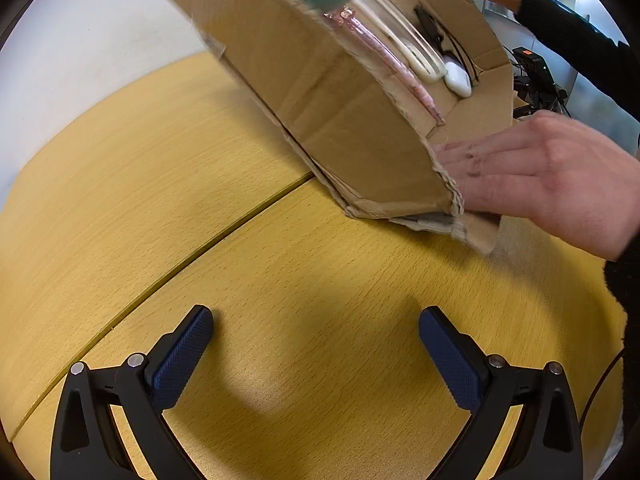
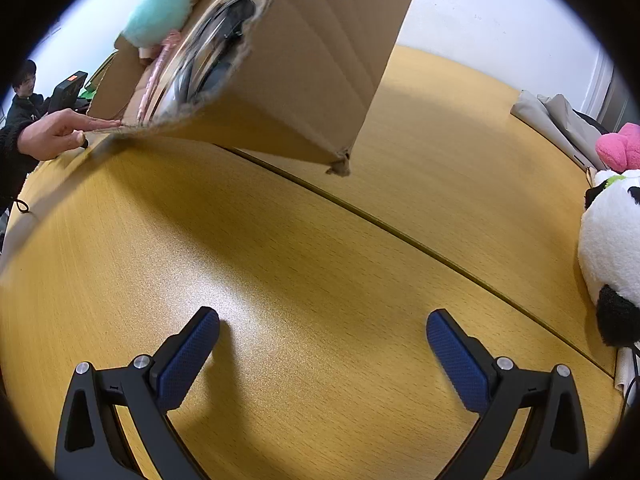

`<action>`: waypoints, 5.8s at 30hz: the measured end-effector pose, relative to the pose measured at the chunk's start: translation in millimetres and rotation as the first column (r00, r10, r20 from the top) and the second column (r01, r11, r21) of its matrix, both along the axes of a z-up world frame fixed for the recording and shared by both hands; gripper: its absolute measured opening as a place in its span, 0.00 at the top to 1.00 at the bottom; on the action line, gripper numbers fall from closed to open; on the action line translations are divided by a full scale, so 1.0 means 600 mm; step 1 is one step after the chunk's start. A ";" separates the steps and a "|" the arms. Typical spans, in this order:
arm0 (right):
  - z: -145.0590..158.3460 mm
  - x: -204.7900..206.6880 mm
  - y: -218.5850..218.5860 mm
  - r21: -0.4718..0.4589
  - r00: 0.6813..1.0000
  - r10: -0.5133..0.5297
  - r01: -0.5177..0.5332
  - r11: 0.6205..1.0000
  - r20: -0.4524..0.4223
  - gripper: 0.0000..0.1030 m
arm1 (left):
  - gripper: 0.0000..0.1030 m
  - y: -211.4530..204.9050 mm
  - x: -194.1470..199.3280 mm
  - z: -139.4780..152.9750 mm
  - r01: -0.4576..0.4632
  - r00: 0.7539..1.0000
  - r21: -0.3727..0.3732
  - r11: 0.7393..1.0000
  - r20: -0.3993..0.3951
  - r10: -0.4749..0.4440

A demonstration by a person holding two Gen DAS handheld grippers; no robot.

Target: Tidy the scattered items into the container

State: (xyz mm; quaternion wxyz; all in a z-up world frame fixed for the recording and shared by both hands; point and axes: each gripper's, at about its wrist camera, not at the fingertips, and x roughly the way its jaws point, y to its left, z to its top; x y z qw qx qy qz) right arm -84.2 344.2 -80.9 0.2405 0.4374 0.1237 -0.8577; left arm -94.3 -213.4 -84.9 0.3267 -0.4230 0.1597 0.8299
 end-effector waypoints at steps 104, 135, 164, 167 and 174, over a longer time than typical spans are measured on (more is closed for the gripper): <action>-0.001 -0.002 -0.005 0.005 1.000 -0.001 0.001 1.000 -0.003 0.00 | 0.00 -0.021 0.010 0.039 0.003 1.000 0.001 1.000 0.000 -0.003; -0.002 -0.005 -0.011 0.005 0.996 -0.094 0.094 0.996 -0.004 0.00 | 0.00 0.046 0.098 0.014 -0.377 0.926 0.004 0.926 -0.003 0.378; 0.061 0.139 -0.242 -0.226 0.907 -0.419 0.401 0.888 -0.036 0.00 | 0.00 0.097 0.175 0.160 -0.715 0.660 0.283 0.639 -0.027 0.751; 0.084 0.137 -0.307 -0.240 0.935 -0.346 0.320 0.917 -0.076 0.00 | 0.00 0.102 0.185 0.166 -0.733 0.633 0.281 0.620 -0.054 0.772; 0.082 0.164 -0.422 -0.237 0.969 -0.218 0.187 0.953 -0.112 0.00 | 0.00 0.132 0.196 0.143 -0.776 0.597 0.280 0.566 0.033 0.802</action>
